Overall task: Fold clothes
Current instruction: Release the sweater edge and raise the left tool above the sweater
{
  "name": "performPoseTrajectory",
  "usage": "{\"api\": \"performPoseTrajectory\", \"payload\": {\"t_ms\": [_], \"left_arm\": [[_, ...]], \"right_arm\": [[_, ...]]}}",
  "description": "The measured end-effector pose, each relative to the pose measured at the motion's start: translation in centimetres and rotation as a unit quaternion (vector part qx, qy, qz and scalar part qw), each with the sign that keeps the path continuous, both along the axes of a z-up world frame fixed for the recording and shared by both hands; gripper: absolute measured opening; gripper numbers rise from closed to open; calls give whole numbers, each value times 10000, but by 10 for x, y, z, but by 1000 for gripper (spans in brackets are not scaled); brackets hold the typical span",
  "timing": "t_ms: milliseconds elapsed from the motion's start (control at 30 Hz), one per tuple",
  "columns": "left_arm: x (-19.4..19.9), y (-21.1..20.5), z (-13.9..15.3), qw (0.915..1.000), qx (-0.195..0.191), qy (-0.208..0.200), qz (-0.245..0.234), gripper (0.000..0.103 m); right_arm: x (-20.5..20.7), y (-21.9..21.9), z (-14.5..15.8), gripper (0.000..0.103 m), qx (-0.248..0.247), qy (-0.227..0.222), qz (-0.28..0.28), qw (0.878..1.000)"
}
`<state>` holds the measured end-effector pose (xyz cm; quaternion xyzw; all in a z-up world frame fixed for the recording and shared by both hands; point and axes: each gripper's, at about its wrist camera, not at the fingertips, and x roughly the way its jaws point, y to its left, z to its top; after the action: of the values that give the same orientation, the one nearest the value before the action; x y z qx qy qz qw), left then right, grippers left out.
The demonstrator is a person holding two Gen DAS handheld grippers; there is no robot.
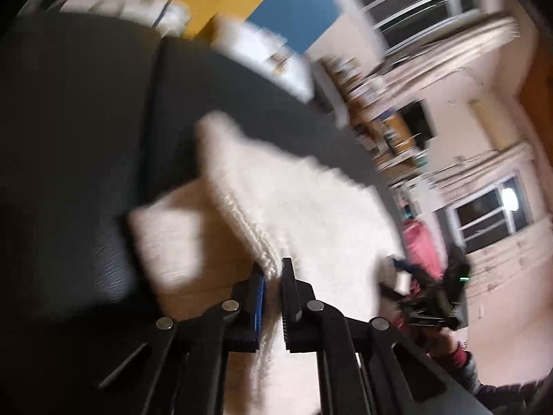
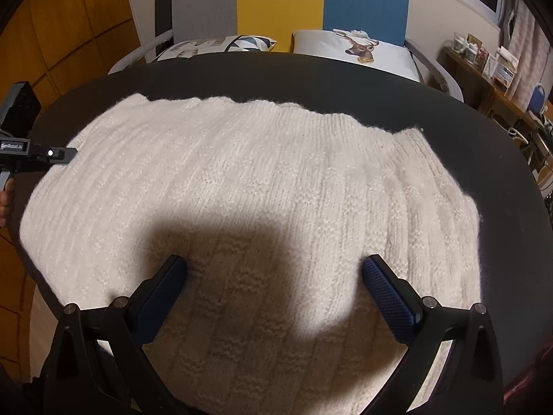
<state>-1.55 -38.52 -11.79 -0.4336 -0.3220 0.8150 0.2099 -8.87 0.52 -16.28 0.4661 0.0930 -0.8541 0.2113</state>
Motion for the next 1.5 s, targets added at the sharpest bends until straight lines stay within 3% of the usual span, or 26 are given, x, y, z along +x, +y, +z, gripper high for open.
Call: {"api": "performPoseTrajectory", "payload": {"t_ms": [100,200,300,367,400,467,500,800,867,900,1000,1033,1100,1167,1200,1333,1433,1500], "left_arm": [[37,-10,18,9987,282,391,183,6],[51,-13,11,9986,274,288,344,6],[47,-14,-21,9976,-265,-413,489,6],[44,-13,-34,9970,-115,-601,483,9],[44,-12,-40,9965,-11,-679,480,17],[42,-19,-41,9949,679,-549,504,23],[39,-24,-41,9939,817,-512,536,27],[-19,-47,-53,9895,1036,-705,726,32],[-28,-41,-44,9922,791,-390,884,30],[-32,-38,-39,9930,645,-212,967,22],[-21,-14,-3,9937,-235,692,847,19],[-21,-8,0,9915,-716,644,875,21],[-27,-8,-17,9778,-1784,14,1102,20],[-27,-21,-36,9746,-1782,-391,1297,31],[-22,-28,-37,9754,-1613,-397,1447,32],[8,-40,-16,9729,-1139,-18,2012,32],[21,-13,-2,9833,-680,371,1644,39],[17,24,-4,9895,-873,280,1117,39]], "right_arm": [[10,12,11,103,-224,82,-71,9997],[16,21,4,103,-176,12,-140,9997],[17,25,-16,103,105,-214,-150,9996],[17,24,-16,103,114,-188,-108,9997],[18,24,-16,103,118,-175,-87,9997],[18,24,-17,103,126,-150,-45,9998],[18,23,-17,103,131,-137,-25,9998],[17,22,-15,103,218,-162,166,9995],[19,23,-16,103,214,-115,181,9995],[20,23,-17,103,207,-103,183,9996],[24,24,-16,103,212,-103,232,9995],[26,24,-15,103,219,-103,268,9993],[29,26,-18,103,214,-69,301,9993],[28,25,-20,103,223,-22,311,9993],[27,25,-20,103,244,-27,313,9992],[24,25,-12,103,211,-149,340,9991],[18,26,5,103,-18,-52,336,9994],[11,25,15,103,-145,101,260,9995]]}}
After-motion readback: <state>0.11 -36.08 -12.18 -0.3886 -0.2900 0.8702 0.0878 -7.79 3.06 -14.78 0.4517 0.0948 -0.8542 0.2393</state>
